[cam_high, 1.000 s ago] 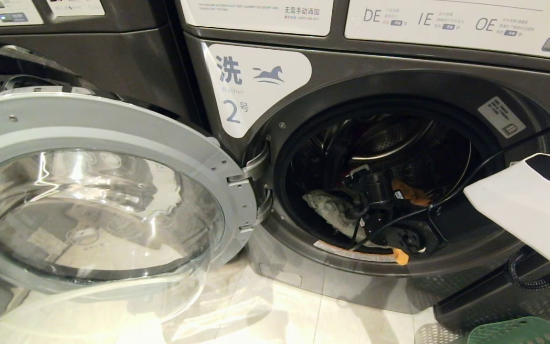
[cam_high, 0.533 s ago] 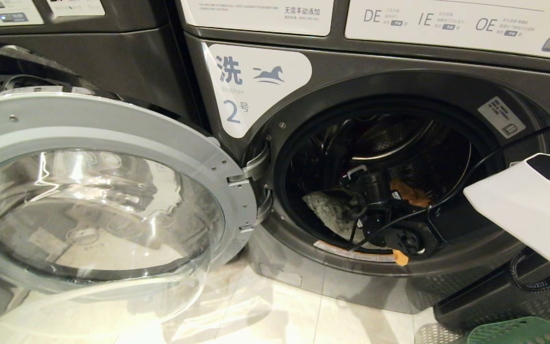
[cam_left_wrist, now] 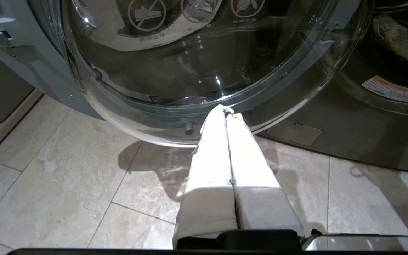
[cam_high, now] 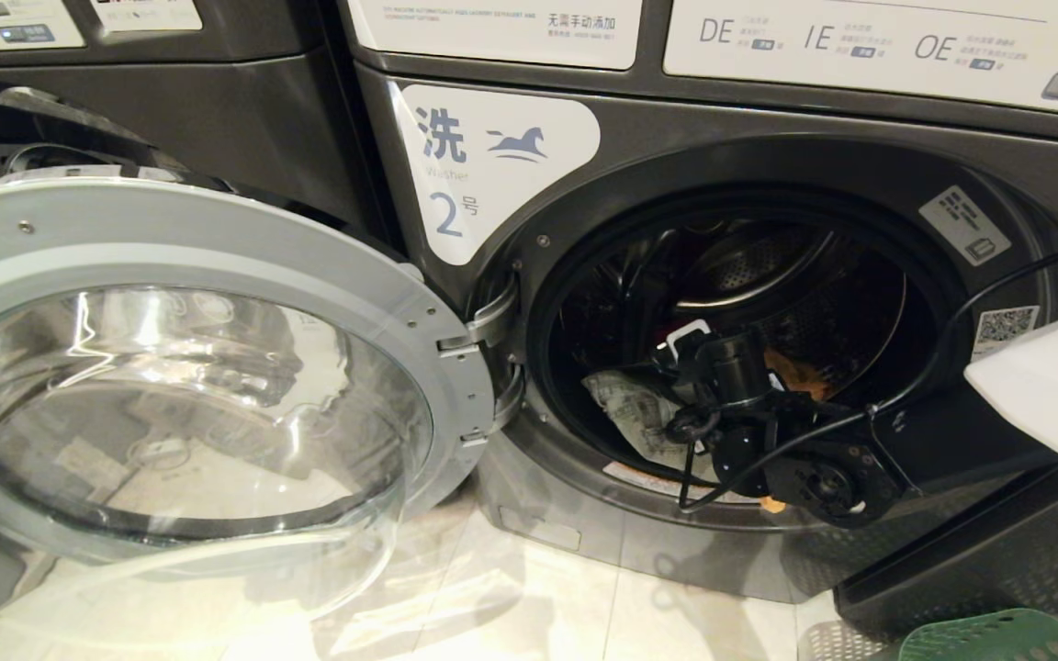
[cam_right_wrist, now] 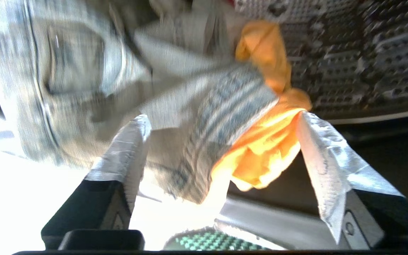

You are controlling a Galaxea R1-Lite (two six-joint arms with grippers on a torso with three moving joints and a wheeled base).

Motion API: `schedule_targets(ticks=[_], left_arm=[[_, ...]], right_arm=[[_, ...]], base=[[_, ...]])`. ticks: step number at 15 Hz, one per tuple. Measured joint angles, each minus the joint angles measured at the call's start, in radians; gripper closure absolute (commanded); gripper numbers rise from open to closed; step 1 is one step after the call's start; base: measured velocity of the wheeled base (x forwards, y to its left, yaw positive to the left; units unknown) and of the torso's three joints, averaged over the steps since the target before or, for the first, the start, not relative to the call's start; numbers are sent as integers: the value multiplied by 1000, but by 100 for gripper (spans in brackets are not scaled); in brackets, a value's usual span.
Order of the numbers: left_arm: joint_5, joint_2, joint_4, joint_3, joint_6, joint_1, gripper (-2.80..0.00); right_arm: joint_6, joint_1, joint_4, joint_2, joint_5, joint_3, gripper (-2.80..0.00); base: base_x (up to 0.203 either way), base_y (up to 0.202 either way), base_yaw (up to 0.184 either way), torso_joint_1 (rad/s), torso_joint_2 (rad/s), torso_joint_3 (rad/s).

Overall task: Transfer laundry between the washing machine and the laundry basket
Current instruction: Pick a cloth and place it into the basket

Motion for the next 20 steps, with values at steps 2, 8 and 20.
schedule_targets(ticks=[2,8,20], left_arm=[[0,0,0,0,0,0,0],[0,0,0,0,0,0,0],[0,0,-1,-1,-1,0,0]], right_arm=[[2,-2,-1,-10,27,36,-280],[1,0,6,-45,149,145,-280],[-1,18,2,-187,282,271,-280]], base=[[0,0,0,0,0,0],[0,0,0,0,0,0],[0,0,0,0,0,0]])
